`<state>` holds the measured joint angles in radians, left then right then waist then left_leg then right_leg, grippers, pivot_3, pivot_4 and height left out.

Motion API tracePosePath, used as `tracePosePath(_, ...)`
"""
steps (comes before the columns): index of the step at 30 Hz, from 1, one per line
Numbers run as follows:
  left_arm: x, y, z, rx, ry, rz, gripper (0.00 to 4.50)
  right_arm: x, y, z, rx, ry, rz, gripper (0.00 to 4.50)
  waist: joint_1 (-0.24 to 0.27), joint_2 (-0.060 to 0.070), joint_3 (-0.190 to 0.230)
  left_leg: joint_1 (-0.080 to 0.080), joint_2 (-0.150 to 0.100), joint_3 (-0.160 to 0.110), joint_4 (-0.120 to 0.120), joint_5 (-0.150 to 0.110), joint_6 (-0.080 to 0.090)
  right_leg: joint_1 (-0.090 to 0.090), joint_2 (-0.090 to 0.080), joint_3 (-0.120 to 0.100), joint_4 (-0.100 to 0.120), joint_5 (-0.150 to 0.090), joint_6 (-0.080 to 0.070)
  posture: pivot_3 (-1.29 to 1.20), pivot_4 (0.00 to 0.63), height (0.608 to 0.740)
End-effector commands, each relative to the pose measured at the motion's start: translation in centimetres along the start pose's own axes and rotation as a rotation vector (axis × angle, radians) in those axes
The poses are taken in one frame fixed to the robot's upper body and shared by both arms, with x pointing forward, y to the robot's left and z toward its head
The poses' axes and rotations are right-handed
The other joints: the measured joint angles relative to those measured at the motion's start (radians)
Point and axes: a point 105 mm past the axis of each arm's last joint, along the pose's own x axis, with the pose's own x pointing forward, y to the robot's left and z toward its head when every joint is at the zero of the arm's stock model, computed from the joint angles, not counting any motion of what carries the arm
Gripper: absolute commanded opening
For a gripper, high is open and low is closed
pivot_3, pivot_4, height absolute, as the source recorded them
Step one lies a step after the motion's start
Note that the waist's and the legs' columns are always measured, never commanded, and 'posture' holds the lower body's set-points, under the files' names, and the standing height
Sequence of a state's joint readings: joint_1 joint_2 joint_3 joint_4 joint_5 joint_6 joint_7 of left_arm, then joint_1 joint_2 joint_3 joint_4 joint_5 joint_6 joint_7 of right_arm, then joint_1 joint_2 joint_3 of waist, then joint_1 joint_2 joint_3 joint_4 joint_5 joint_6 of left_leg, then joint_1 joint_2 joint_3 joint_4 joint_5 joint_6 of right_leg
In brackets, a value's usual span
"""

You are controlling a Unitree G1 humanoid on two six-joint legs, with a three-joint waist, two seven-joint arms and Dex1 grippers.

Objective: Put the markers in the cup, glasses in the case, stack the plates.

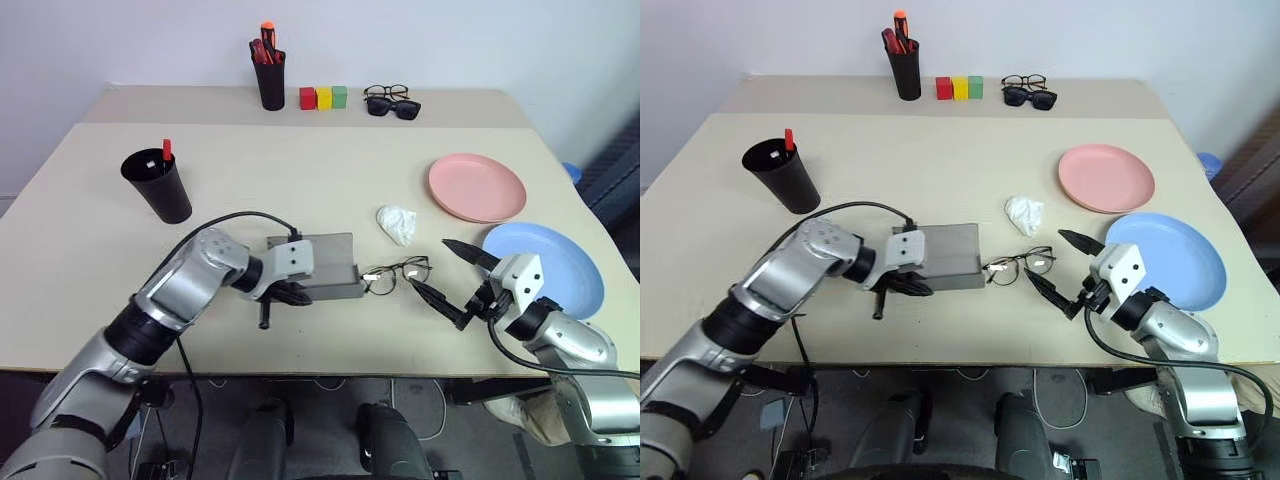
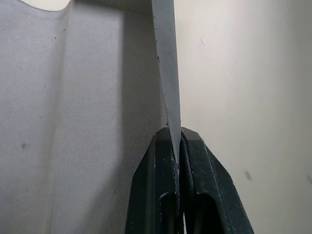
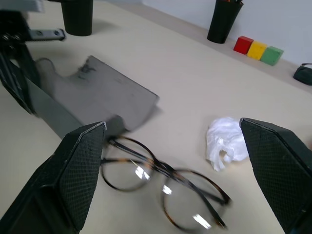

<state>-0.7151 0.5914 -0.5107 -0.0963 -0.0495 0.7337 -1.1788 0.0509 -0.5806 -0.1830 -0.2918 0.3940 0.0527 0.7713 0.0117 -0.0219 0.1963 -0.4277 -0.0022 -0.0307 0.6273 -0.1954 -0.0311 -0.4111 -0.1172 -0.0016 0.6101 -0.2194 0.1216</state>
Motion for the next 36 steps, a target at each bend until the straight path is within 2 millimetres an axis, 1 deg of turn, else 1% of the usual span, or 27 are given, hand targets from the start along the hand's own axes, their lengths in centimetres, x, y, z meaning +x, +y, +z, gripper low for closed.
tracePosePath(1,0.5,0.9,0.8,0.006,0.009,0.051,0.06,0.1,-0.3,1.0,-0.028,-0.036,-0.017,4.50,0.000,0.000,0.000,0.000,0.000,0.000,0.000,0.000,0.000,0.000,0.000,0.000,0.000,0.000,0.000,0.00,0.150,0.740)
tracePosePath(3,0.6,1.3,1.0,-0.003,0.001,0.065,0.06,0.1,-0.3,1.1,-0.030,-0.037,-0.019,4.50,0.000,0.000,0.000,0.000,0.000,0.000,0.000,0.000,0.000,0.000,0.000,0.000,0.000,0.000,0.000,0.00,0.150,0.740)
tracePosePath(6,-0.2,1.4,0.9,-0.011,-0.013,0.073,0.06,-0.1,-0.2,1.2,-0.031,-0.035,-0.020,4.50,-0.003,0.000,0.000,0.000,0.000,0.000,0.001,0.000,0.000,0.000,0.000,0.000,0.000,0.000,0.000,0.00,0.150,0.740)
tracePosePath(11,-1.6,1.1,-0.6,-0.003,0.012,0.066,0.06,-0.3,0.0,1.1,-0.026,-0.025,-0.008,4.50,-0.013,0.000,0.000,0.001,0.001,0.000,0.000,0.000,0.001,0.000,0.000,0.000,0.001,0.000,0.000,0.00,0.150,0.740)
tracePosePath(14,-1.7,1.4,-1.3,-0.004,0.035,0.082,0.06,-0.3,-0.1,1.1,-0.027,-0.019,-0.005,4.50,-0.013,0.000,0.000,0.001,0.001,0.000,0.000,0.000,0.001,0.000,0.000,0.000,0.001,0.000,0.000,0.00,0.150,0.740)
tracePosePath(19,-1.3,1.2,-0.9,0.000,0.021,0.072,0.06,-0.6,-0.1,1.0,-0.022,-0.005,0.006,4.50,-0.008,0.000,0.000,0.000,0.000,0.000,0.001,0.000,0.001,0.000,0.000,0.000,0.001,0.000,0.000,0.00,0.150,0.740)
tracePosePath(23,-0.9,1.1,-0.5,0.005,0.008,0.065,0.06,-2.1,0.1,0.5,-0.015,0.043,0.018,4.50,0.001,0.000,0.000,0.000,0.000,0.000,0.001,-0.001,0.001,0.000,0.000,0.000,0.000,0.000,0.000,0.00,0.150,0.740)
tracePosePath(28,-0.9,1.2,-0.3,0.004,-0.005,0.065,0.06,-5.5,0.3,0.1,0.007,0.124,0.008,4.50,0.002,0.000,0.000,0.000,0.000,0.000,0.001,-0.001,0.001,0.001,0.000,0.000,0.000,0.000,0.000,0.00,0.150,0.740)
tracePosePath(32,-0.8,1.2,-0.3,0.000,-0.013,0.063,0.06,-7.5,0.3,0.3,0.023,0.159,-0.010,4.50,-0.001,0.001,-0.001,0.000,0.000,0.000,0.002,-0.001,0.001,0.001,0.000,0.000,0.000,0.000,0.000,0.00,0.150,0.740)
tracePosePath(36,-0.7,1.2,-0.2,-0.005,-0.022,0.061,0.06,-8.3,0.4,0.5,0.030,0.170,-0.010,4.50,0.000,0.001,-0.001,0.001,0.001,0.000,0.001,-0.001,0.001,0.001,0.000,0.000,-0.001,0.000,0.000,0.00,0.150,0.740)
